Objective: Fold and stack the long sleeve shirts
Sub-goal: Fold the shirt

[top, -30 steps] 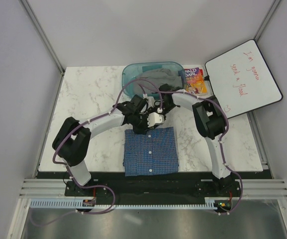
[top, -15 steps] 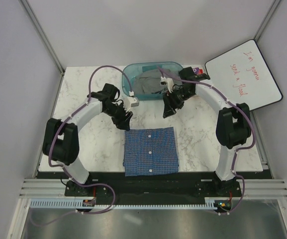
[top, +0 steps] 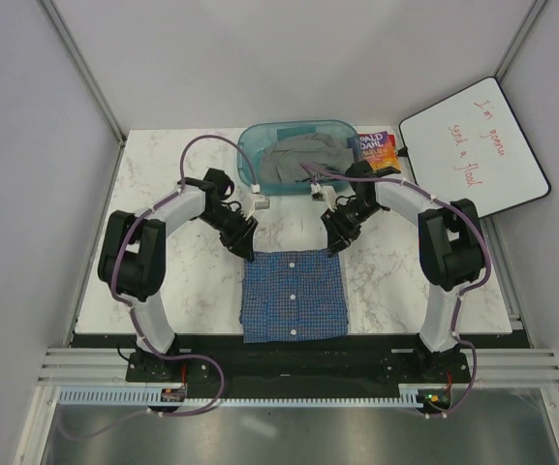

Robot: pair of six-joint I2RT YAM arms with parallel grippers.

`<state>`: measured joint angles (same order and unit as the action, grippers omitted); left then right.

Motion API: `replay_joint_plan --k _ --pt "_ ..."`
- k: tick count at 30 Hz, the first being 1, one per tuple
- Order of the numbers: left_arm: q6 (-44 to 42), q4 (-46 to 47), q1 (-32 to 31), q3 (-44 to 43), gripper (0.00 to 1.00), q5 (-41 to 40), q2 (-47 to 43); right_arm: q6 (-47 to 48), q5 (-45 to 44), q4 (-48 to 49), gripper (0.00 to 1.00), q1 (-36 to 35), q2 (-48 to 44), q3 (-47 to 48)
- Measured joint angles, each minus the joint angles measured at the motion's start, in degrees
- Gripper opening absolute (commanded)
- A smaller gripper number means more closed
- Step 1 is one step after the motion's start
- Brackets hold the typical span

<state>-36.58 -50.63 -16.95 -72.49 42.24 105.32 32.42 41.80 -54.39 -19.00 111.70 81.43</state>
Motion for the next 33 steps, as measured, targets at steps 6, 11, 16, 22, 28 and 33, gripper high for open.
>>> replay_joint_plan --k 6,11,16,22,28,33 --pt "0.66 -0.28 0.96 -1.64 0.02 0.42 3.04 -1.2 -1.53 2.95 0.0 -0.02 0.0 -1.05" --pt "1.73 0.59 1.77 -4.46 0.02 -0.63 6.43 -4.63 -4.59 8.9 0.0 0.0 0.02 -1.38" --pt "3.21 3.15 2.25 -9.9 0.02 -3.58 10.6 -8.7 -9.57 15.43 0.0 0.0 0.81 -1.38" --pt "5.88 5.84 2.4 -13.53 0.07 -7.82 15.12 -13.46 -14.64 22.01 0.14 -0.09 3.3 -1.38" --pt "8.02 6.6 2.71 -14.84 0.54 -11.37 14.47 -18.93 -16.7 22.32 0.74 -0.11 2.14 -0.17" --pt "8.2 6.47 3.69 -10.25 0.93 -11.26 0.76 -21.81 -16.02 17.4 0.98 0.59 -7.04 5.38"
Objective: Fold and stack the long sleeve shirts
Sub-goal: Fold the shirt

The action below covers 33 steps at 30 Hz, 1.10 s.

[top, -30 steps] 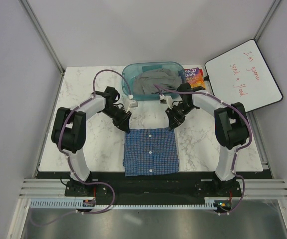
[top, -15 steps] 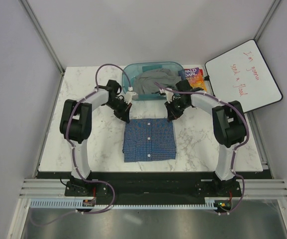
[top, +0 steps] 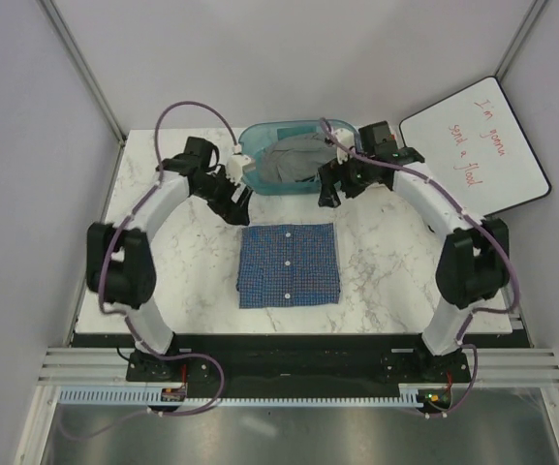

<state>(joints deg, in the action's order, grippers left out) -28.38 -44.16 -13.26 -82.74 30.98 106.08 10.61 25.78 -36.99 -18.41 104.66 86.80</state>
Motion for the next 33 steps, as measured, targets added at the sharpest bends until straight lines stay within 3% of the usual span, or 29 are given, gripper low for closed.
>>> replay_joint_plan --k 1,5,10,13,16,20,23,28,33 --pt "-0.2 0.15 0.07 0.76 0.99 0.61 -3.93 -0.26 0.42 -0.39 0.98 0.15 -2.05 1.27" --pt "-0.31 1.7 0.09 2.6 0.99 4.15 -22.99 -0.33 4.76 -0.48 0.98 0.37 -12.37 4.72" --pt "-0.48 3.76 -0.11 7.65 0.99 11.67 -35.71 -6.08 11.67 5.01 0.98 0.17 -20.63 0.28" --pt "4.39 4.13 -0.55 11.43 0.99 19.71 -34.97 -11.82 20.65 8.52 0.98 -0.42 -18.58 -4.26" --pt "13.94 8.07 -3.39 19.78 0.99 26.16 -32.09 -17.05 24.22 11.91 0.98 -3.8 -15.5 -12.46" --pt "33.18 21.27 -9.68 39.21 0.99 30.16 -31.95 -28.79 27.43 19.56 0.98 -12.37 -15.17 -27.87" --pt "44.15 28.94 -10.67 47.76 0.99 30.64 -31.63 -36.89 30.01 27.23 0.98 -15.37 -15.23 -35.78" --pt "52.5 39.67 -10.21 50.21 0.96 28.65 -25.88 -39.19 32.28 33.79 0.98 -13.66 -8.98 -38.4" --pt "56.61 45.13 -5.27 50.18 0.93 26.4 -13.57 -36.39 36.74 32.59 0.98 -9.57 3.13 -36.48"
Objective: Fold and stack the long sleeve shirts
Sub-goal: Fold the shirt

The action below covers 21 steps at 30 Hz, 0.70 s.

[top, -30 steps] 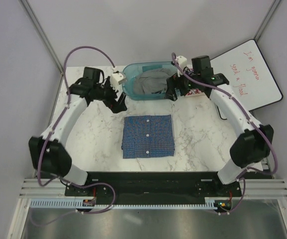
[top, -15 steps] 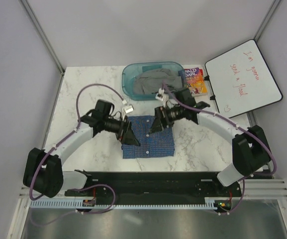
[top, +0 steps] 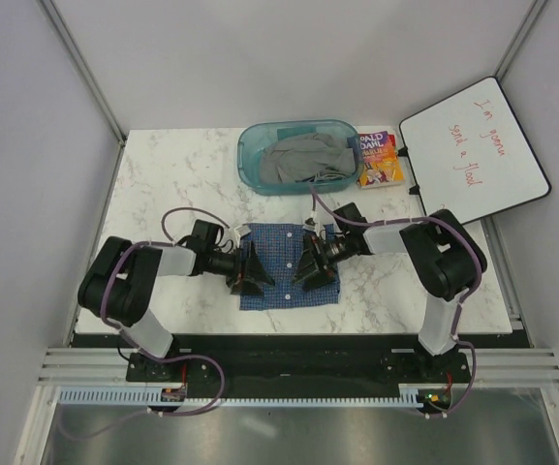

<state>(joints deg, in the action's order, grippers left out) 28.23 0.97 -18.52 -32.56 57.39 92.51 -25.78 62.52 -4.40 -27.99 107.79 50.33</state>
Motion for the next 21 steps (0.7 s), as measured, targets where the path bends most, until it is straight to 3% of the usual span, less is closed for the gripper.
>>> replay_joint_plan --k 6,10,14,17,21 --pt "2.71 2.21 1.73 0.33 0.89 4.22 2.16 12.15 -0.02 -15.26 0.98 1.6 1.75 7.43" --pt "2.49 0.5 0.31 1.84 0.88 4.22 -8.28 25.57 -5.73 -29.97 0.97 1.97 1.14 16.79" --pt "2.05 0.87 -0.2 -3.19 0.86 2.86 -16.46 32.41 -10.62 -35.85 0.9 2.03 -0.24 25.4" --pt "1.51 2.14 -0.17 -9.92 0.84 0.52 -11.93 32.39 -13.2 -34.97 0.88 2.03 0.04 27.67" --pt "1.4 4.07 0.17 -17.35 0.82 -3.76 1.73 31.28 -16.41 -33.29 0.85 2.12 3.54 27.74"
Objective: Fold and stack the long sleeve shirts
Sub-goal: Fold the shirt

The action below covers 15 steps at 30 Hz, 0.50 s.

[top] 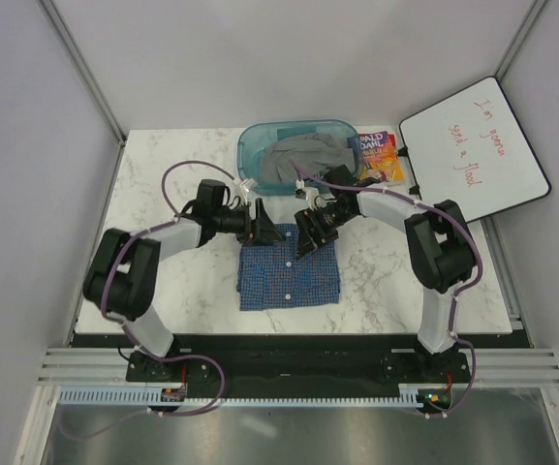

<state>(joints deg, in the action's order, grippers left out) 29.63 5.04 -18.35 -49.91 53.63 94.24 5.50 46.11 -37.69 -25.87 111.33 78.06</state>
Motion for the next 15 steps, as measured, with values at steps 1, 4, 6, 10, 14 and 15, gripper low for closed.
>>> replay_joint_plan --k 1,4,6,10,14,15 --pt "0.2 0.31 0.13 -0.7 0.81 -0.98 2.69 -0.15 -0.7 0.24 0.85 0.04 1.49 0.07" --pt "1.77 0.39 1.03 -1.6 0.77 -3.1 11.61 0.07 -1.11 0.07 0.84 0.42 5.68 0.83" --pt "3.72 0.96 1.81 -1.44 0.75 -0.96 13.73 1.05 -1.25 -1.55 0.84 0.63 6.6 2.71" --pt "3.82 1.53 0.83 3.34 0.75 -1.01 9.92 7.1 -2.73 -6.32 0.83 -0.33 9.99 9.14" --pt "3.78 -2.86 -3.89 9.77 0.77 0.85 3.23 14.12 -5.92 -8.74 0.81 -2.62 10.4 11.65" --pt "3.67 -4.11 -4.48 10.78 0.76 1.73 1.4 15.63 -6.69 -9.05 0.8 -3.19 10.29 11.96"
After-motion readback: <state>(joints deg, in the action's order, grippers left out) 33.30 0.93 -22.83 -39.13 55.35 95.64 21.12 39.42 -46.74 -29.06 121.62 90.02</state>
